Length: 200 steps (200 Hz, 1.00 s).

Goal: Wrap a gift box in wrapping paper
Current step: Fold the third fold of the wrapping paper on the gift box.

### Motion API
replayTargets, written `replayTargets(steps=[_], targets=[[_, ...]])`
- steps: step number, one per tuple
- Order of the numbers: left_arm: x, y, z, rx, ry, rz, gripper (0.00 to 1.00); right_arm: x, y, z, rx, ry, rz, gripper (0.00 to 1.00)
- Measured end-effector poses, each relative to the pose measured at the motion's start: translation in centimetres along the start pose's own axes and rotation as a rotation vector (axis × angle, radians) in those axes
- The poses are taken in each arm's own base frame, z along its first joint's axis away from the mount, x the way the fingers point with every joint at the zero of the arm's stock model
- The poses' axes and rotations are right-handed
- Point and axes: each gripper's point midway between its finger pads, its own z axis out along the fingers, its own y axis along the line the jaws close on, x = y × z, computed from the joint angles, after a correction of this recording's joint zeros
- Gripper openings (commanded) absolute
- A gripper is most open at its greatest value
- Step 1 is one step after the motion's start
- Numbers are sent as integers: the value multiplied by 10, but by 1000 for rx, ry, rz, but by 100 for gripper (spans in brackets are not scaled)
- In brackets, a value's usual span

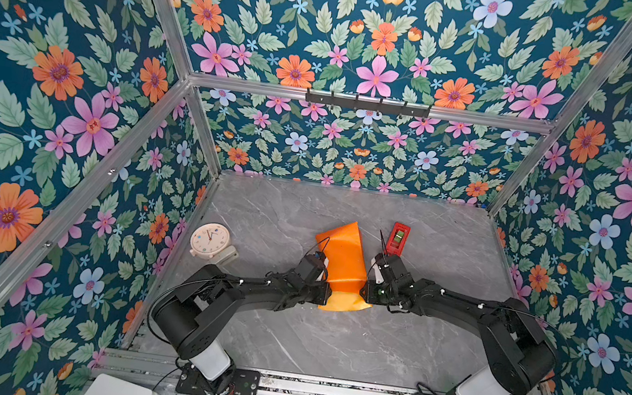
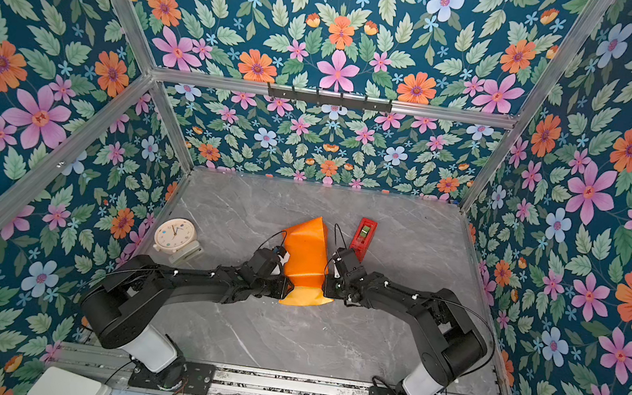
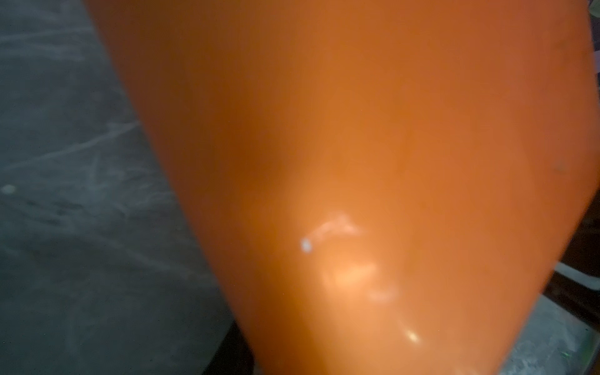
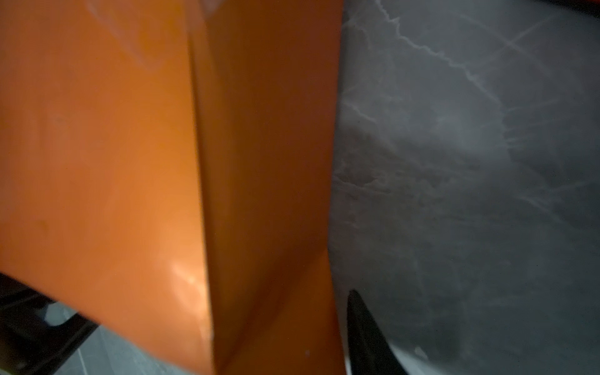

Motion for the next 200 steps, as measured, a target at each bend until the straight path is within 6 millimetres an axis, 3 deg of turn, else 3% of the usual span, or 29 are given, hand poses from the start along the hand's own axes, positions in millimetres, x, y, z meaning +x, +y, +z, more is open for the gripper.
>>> replayTargets(steps=[60, 127, 176, 200], targets=[[-1, 3, 1, -23, -7, -20, 19, -2, 0, 1, 48, -29, 3, 21], [-2, 6, -2, -55, 6, -21, 14, 10, -4, 6, 70, -20, 65, 17], [1, 9, -3, -73, 21, -1, 13, 12, -4, -2, 71, -18, 85, 44], [2, 10, -2, -76, 27, 0, 13, 13, -1, -8, 60, -10, 72, 48]])
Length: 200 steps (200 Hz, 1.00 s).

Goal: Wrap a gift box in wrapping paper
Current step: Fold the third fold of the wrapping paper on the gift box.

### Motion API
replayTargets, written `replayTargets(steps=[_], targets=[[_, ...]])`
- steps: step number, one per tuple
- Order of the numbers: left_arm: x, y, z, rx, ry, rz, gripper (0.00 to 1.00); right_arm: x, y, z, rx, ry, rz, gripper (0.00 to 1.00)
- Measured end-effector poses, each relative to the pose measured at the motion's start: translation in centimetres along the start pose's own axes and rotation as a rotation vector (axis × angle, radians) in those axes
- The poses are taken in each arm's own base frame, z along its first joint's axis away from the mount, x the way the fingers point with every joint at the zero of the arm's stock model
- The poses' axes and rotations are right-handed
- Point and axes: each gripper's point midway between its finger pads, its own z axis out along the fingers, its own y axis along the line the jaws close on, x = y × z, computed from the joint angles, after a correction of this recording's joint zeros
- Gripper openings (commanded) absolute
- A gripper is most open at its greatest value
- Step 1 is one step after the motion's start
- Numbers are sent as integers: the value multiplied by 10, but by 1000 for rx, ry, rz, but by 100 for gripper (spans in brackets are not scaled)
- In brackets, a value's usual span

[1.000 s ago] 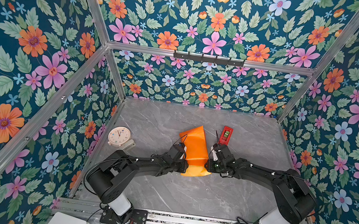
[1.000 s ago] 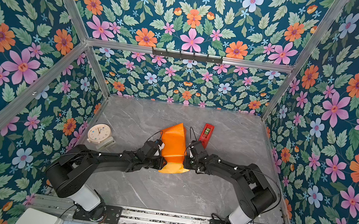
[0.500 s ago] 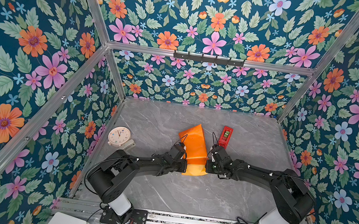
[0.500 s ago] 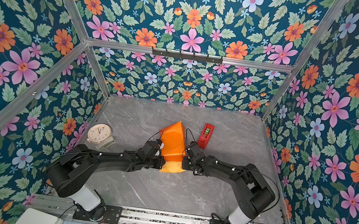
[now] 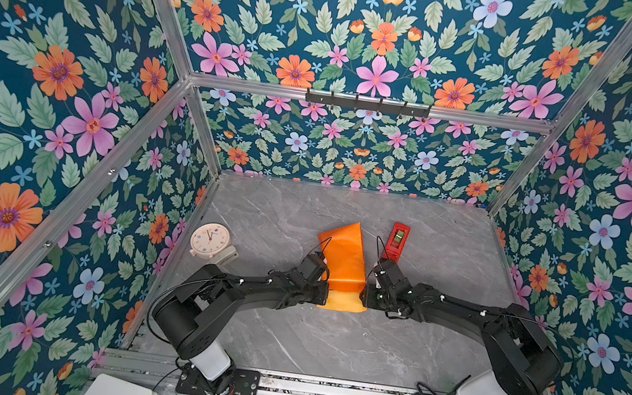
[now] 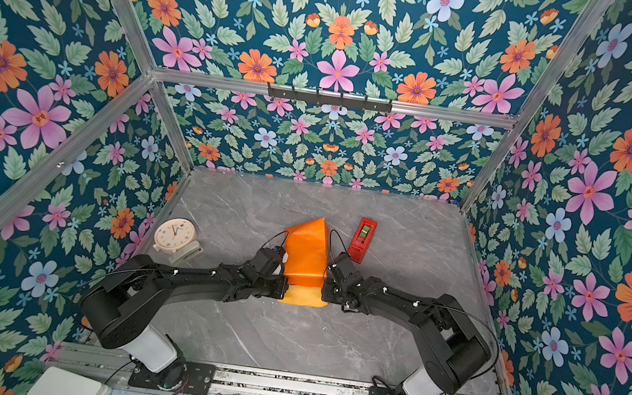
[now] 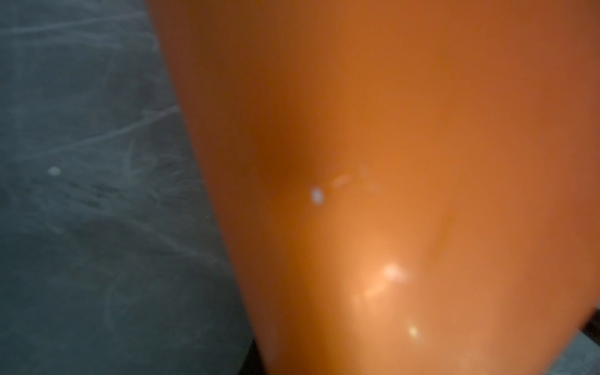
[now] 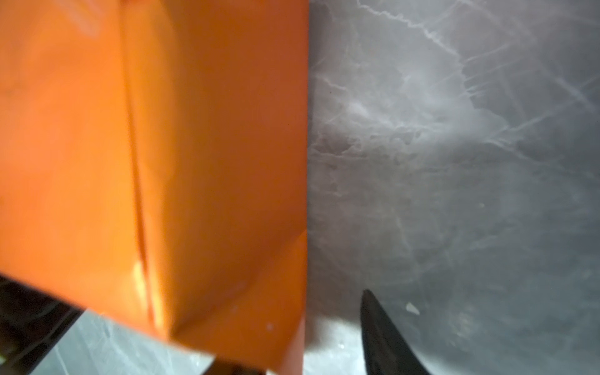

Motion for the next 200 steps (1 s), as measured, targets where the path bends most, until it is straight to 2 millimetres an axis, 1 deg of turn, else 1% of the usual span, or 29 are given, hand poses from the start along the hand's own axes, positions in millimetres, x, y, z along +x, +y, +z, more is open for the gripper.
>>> replayTargets(steps=[12, 31, 37, 53, 61, 91, 112, 134, 149, 158, 177, 200], targets=[[0, 0, 0, -1, 0, 3, 13, -1, 2, -1, -6, 2, -7, 46], [0, 0, 0, -1, 0, 3, 13, -5, 6, 0, -10, 2, -15, 36], [-1, 0, 1, -1, 0, 3, 14, -6, 7, 1, -9, 3, -16, 31], [-1, 0, 1, 0, 0, 3, 16, -7, 7, 5, -4, 9, -19, 25], [-1, -1, 1, 1, -1, 3, 19, -8, 8, 6, -1, 12, -22, 21], [1, -3, -1, 15, -10, -1, 32, -9, 6, 9, 15, 14, -21, 18], [6, -8, -3, 30, -14, -13, 35, -9, 5, 10, 22, 11, -8, 17], [10, -11, -4, 41, -16, -29, 30, -7, 3, 10, 27, 13, -3, 16], [11, -12, -2, 41, -18, -38, 23, -7, 3, 10, 28, 14, 4, 17], [10, -12, -1, 37, -19, -37, 20, -7, 3, 10, 28, 14, 6, 18], [9, -13, 2, 36, -25, -37, 15, -4, -1, 16, 43, 25, 15, 23], [6, -15, 6, 35, -34, -34, 10, -2, -2, 17, 46, 27, 14, 24]])
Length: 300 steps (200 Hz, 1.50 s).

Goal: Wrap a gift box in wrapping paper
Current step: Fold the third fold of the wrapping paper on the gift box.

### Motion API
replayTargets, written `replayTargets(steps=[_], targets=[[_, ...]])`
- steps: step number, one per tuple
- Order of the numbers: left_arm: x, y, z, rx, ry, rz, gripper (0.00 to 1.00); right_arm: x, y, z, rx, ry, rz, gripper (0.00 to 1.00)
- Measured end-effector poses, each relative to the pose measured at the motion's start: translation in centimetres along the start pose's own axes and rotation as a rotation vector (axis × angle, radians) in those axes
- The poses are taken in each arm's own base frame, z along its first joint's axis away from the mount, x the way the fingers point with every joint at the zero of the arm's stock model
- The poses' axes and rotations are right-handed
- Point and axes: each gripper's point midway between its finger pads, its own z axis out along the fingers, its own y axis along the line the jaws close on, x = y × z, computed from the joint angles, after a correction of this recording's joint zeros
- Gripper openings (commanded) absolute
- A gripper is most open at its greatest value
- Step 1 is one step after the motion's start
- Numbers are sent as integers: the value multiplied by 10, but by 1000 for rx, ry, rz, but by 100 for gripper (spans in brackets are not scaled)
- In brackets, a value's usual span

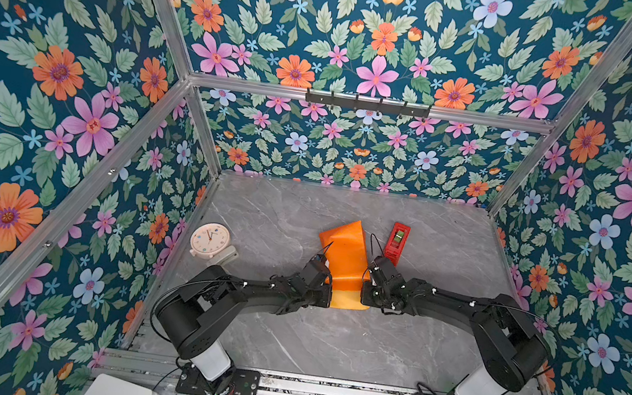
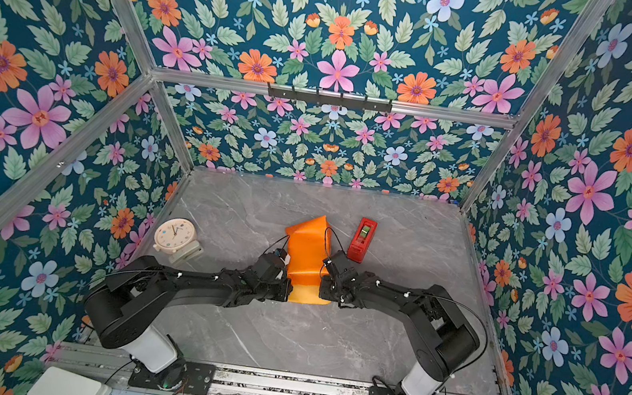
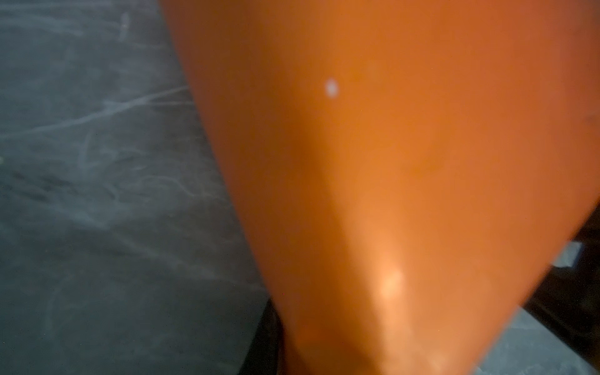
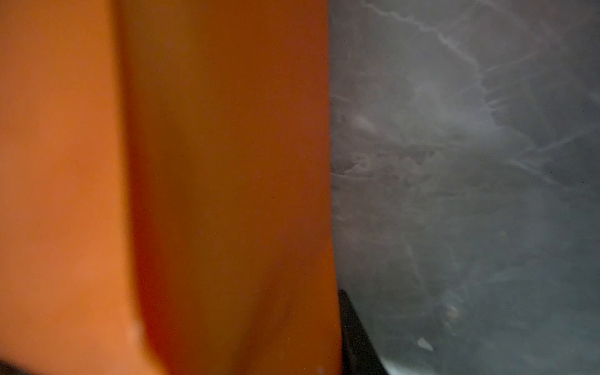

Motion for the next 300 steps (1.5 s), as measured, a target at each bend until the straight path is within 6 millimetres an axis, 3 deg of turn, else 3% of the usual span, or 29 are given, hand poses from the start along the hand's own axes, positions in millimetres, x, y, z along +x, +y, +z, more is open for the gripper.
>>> replayTargets(steps=[56, 135, 150, 191, 211, 237, 280, 300], targets=[[-1, 0, 1, -6, -3, 2, 0, 0, -3, 0, 14, -15, 2, 17], [-3, 2, 1, -28, -3, 8, 0, -1, -6, 1, 42, -14, 27, 3], [-3, 2, 1, -29, -2, 10, 0, -1, -6, 1, 42, -15, 32, 4], [-2, 3, 0, -31, 0, 10, 0, 2, -8, -10, 47, -9, 26, 26], [-2, 3, 0, -32, 0, 10, 0, 4, -9, -15, 42, -8, 24, 28], [-2, 3, 0, -32, 1, 10, 0, 14, -15, -14, 55, 24, 24, 21], [-2, 3, 0, -35, 4, 13, 0, 13, -12, -9, 49, 29, 24, 3], [-3, 3, 0, -35, 3, 14, 0, 11, -11, -8, 49, 28, 23, 0]])
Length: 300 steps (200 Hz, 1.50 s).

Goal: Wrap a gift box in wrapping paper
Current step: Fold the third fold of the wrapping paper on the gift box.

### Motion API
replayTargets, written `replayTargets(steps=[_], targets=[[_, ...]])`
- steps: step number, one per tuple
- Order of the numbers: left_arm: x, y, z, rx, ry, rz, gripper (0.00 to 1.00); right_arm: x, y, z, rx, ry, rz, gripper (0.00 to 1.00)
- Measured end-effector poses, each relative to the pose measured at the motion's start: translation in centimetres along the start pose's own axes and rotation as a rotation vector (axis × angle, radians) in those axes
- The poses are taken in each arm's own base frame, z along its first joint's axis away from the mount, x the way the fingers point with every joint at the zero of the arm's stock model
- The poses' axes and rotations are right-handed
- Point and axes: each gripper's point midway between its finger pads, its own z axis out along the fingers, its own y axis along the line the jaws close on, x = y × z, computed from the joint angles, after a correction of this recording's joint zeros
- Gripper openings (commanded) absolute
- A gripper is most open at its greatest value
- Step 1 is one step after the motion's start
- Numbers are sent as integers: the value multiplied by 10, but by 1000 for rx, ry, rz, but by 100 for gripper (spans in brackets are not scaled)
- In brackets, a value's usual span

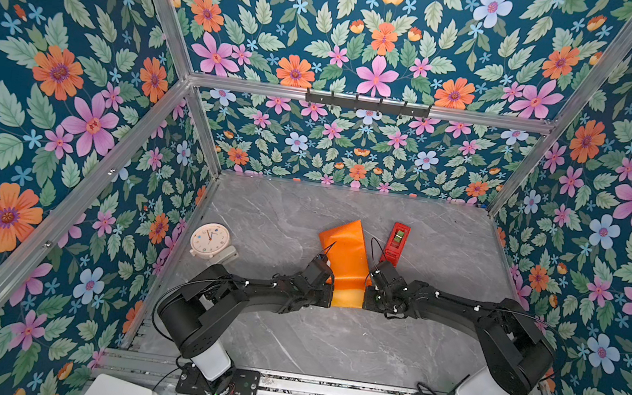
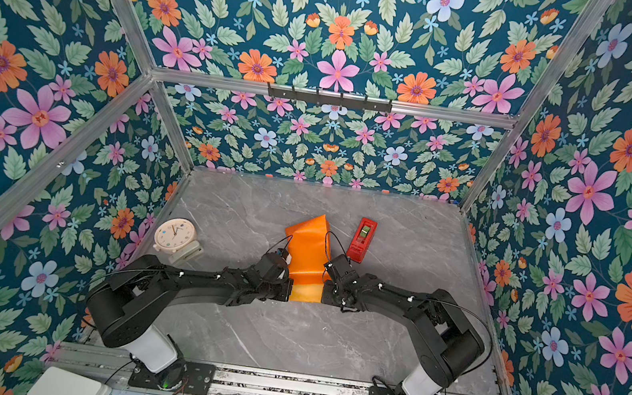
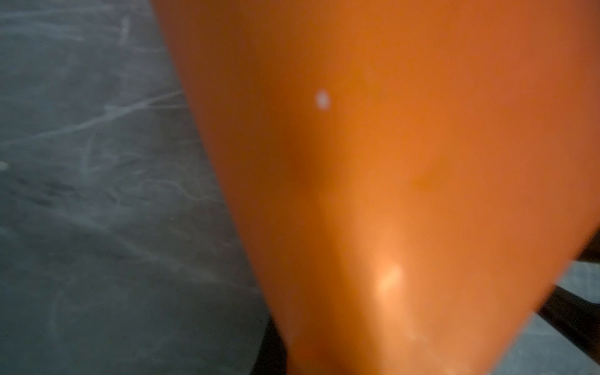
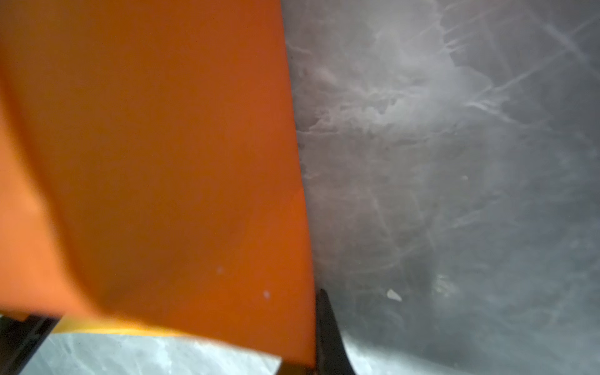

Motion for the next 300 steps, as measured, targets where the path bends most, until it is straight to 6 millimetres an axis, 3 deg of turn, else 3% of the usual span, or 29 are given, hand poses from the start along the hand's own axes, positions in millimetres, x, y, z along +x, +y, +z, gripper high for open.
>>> replayTargets(steps=[19, 29, 57, 85, 112, 141, 172, 212, 235, 266, 300], targets=[[0, 0, -1, -2, 1, 0, 0, -1, 1, 0, 0, -1, -2, 0], [1, 1, -1, -4, 2, 0, 0, -1, 1, 0, -1, 0, -2, 6], [3, 3, -5, -11, 6, 6, 26, 2, 2, -2, -16, 5, -2, 29], [4, 6, -15, -20, 1, 18, 52, 2, 3, -15, -33, -2, -15, 42], [0, 4, -35, -1, -34, 32, 65, 4, 8, -34, -67, 3, -56, 49], [-23, -11, -67, 52, -128, 73, 73, 3, 14, -59, -110, 2, -107, 56], [-54, -30, -87, 84, -224, 162, 76, -12, 5, -81, -152, -28, -95, 59], [-73, -64, -63, 91, -208, 432, 73, -24, -14, -88, -171, -48, -32, 60], [-74, -79, -49, 86, -189, 634, 75, -27, -24, -92, -172, -64, -4, 60], [-75, -77, -40, 55, -167, 832, 77, -25, -26, -92, -178, -59, 0, 60], [-63, -74, -33, 59, -107, 1001, 77, -21, -28, -84, -179, -32, 7, 60]])
